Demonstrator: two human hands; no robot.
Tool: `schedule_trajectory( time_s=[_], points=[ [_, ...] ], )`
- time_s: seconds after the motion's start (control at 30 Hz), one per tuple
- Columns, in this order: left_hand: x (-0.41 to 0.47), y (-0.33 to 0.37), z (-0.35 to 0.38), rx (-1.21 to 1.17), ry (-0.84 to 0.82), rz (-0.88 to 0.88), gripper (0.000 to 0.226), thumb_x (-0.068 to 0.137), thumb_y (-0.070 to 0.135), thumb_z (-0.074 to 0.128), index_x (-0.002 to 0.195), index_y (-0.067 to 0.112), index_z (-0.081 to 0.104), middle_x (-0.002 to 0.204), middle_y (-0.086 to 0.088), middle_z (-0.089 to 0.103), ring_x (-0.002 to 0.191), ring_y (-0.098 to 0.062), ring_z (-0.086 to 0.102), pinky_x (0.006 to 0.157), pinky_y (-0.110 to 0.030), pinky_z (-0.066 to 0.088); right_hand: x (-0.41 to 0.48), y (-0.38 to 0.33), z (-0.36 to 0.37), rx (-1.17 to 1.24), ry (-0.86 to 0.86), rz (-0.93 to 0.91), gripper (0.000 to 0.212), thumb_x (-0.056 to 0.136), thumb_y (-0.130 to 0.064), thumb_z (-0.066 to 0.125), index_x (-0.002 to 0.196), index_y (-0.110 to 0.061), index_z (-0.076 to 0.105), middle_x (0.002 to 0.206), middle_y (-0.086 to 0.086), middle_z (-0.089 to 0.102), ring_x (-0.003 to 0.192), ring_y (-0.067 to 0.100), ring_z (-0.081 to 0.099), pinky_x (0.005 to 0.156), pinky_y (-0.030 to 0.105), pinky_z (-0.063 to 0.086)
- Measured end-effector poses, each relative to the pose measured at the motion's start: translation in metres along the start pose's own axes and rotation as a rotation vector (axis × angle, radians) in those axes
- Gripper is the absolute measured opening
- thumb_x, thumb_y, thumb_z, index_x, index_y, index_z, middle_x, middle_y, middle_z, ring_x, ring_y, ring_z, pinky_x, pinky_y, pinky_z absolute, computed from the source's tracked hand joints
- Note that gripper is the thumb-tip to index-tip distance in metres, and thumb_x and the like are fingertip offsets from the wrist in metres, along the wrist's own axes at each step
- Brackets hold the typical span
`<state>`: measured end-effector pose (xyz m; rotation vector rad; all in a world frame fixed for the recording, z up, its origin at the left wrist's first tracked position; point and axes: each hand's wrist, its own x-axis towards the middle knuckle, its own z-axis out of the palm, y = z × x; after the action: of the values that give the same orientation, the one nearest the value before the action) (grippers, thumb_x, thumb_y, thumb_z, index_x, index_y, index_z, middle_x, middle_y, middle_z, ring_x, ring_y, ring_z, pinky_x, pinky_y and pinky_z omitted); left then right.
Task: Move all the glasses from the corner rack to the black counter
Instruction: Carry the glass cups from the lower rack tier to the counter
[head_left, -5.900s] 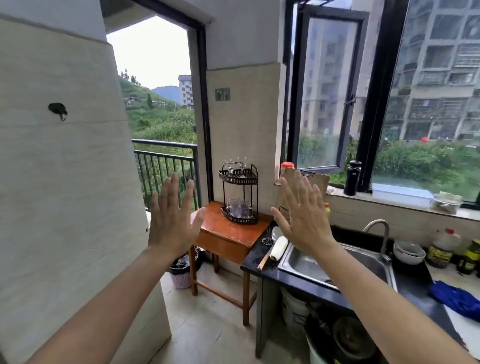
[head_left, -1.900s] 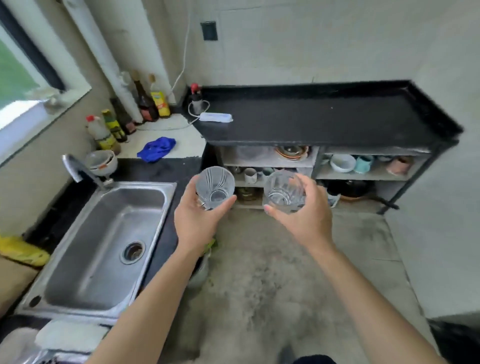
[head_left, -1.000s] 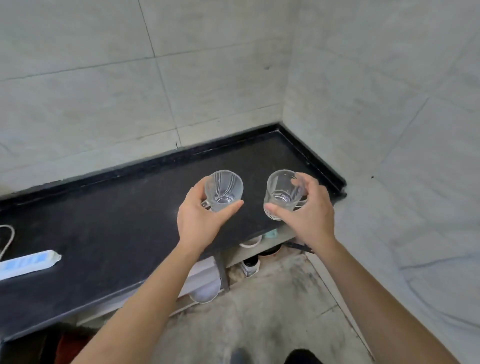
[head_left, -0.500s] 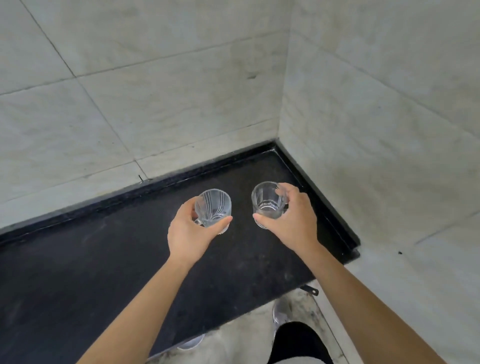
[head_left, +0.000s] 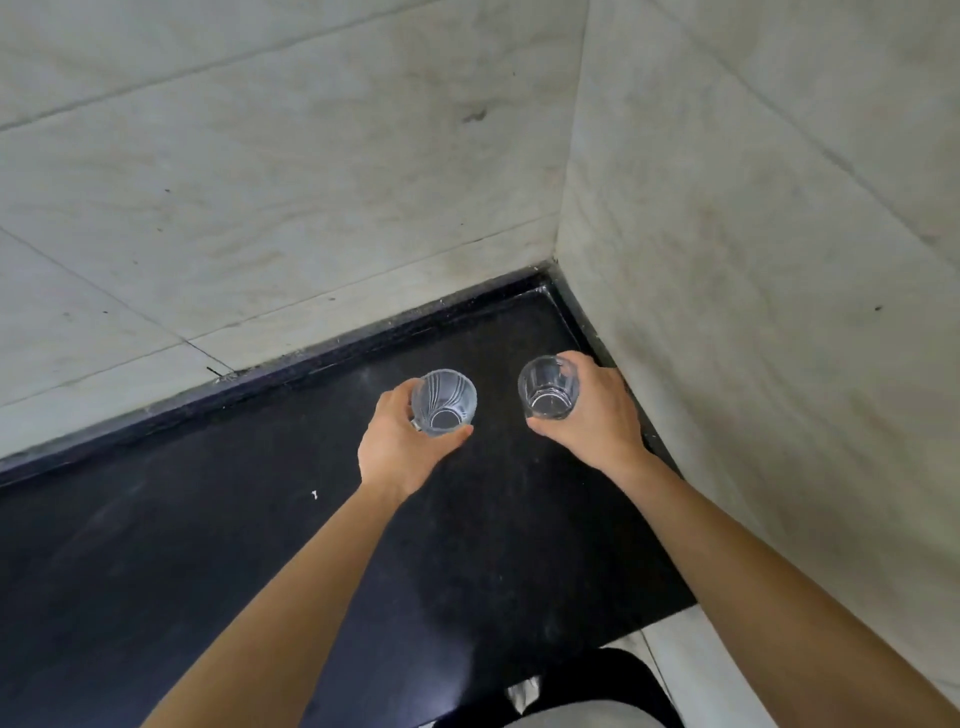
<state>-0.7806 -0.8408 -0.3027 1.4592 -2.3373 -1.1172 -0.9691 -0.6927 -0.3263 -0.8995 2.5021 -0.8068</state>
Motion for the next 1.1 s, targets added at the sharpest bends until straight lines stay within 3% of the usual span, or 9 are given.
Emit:
schedule_trajectory(
  time_s=[0.1,0.2,0.33,0.5,0.8,0.93,1.1],
  points=[
    [0.025,-0.004,0.012,0.059,-0.072,0.012,0.071,0.065,0.052,0.086,0.126,0.039,0.053,0.119,0.017,0.054,0.099,-0.008,0.060,0.082,-0.031,0.049,0.015,0.008,0.006,-0.029,-0.051,0.017,0.093,0.052,-0.052,0.093,0.132,-0.033,0.050,0.122,-0.006,0.065,0.110,0.020,0.062,0.086,0.039,0.057],
    [0.050,-0.004,0.021,0.080,-0.124,0.020,0.071,0.068,0.046,0.086,0.129,0.035,0.052,0.122,0.013,0.054,0.097,-0.007,0.055,0.079,-0.029,0.044,0.035,0.008,0.008,-0.089,-0.092,-0.011,0.091,0.059,-0.043,0.095,0.136,-0.027,0.050,0.132,-0.002,0.052,0.117,0.022,0.057,0.092,0.038,0.053],
    [0.084,-0.001,0.029,0.080,-0.161,0.014,0.072,0.067,0.042,0.087,0.129,0.031,0.053,0.125,0.009,0.058,0.108,-0.016,0.059,0.086,-0.033,0.047,0.065,0.004,0.012,-0.178,-0.131,-0.044,0.090,0.063,-0.040,0.094,0.139,-0.025,0.049,0.133,0.000,0.049,0.122,0.023,0.052,0.091,0.036,0.050],
    [0.125,0.005,0.038,0.050,-0.213,-0.006,0.073,0.063,0.040,0.089,0.128,0.033,0.054,0.121,0.010,0.063,0.108,-0.017,0.062,0.090,-0.038,0.053,0.101,-0.003,0.016,-0.212,-0.203,-0.060,0.094,0.067,-0.038,0.093,0.146,-0.024,0.043,0.138,-0.002,0.050,0.129,0.023,0.049,0.098,0.040,0.049],
    [0.190,0.023,0.050,0.056,-0.292,0.057,0.080,0.064,0.034,0.090,0.135,0.029,0.052,0.124,0.005,0.064,0.111,-0.020,0.062,0.095,-0.042,0.052,0.172,-0.015,0.019,-0.232,-0.282,-0.104,0.098,0.075,-0.026,0.089,0.155,-0.022,0.033,0.153,-0.003,0.042,0.138,0.021,0.046,0.106,0.038,0.045],
    [0.210,0.026,0.053,0.093,-0.317,0.101,0.086,0.066,0.027,0.090,0.141,0.024,0.049,0.133,-0.005,0.054,0.121,-0.025,0.053,0.095,-0.033,0.043,0.198,-0.017,0.011,-0.294,-0.331,-0.136,0.099,0.076,-0.024,0.088,0.156,-0.025,0.031,0.157,-0.003,0.039,0.143,0.021,0.040,0.106,0.041,0.044],
    [0.218,0.031,0.053,0.047,-0.347,0.130,0.078,0.071,0.023,0.089,0.139,0.018,0.051,0.133,-0.006,0.058,0.123,-0.028,0.053,0.102,-0.042,0.045,0.212,-0.018,0.007,-0.407,-0.366,-0.178,0.100,0.080,-0.017,0.085,0.159,-0.025,0.024,0.163,-0.002,0.031,0.149,0.022,0.031,0.109,0.042,0.040]
  ],
)
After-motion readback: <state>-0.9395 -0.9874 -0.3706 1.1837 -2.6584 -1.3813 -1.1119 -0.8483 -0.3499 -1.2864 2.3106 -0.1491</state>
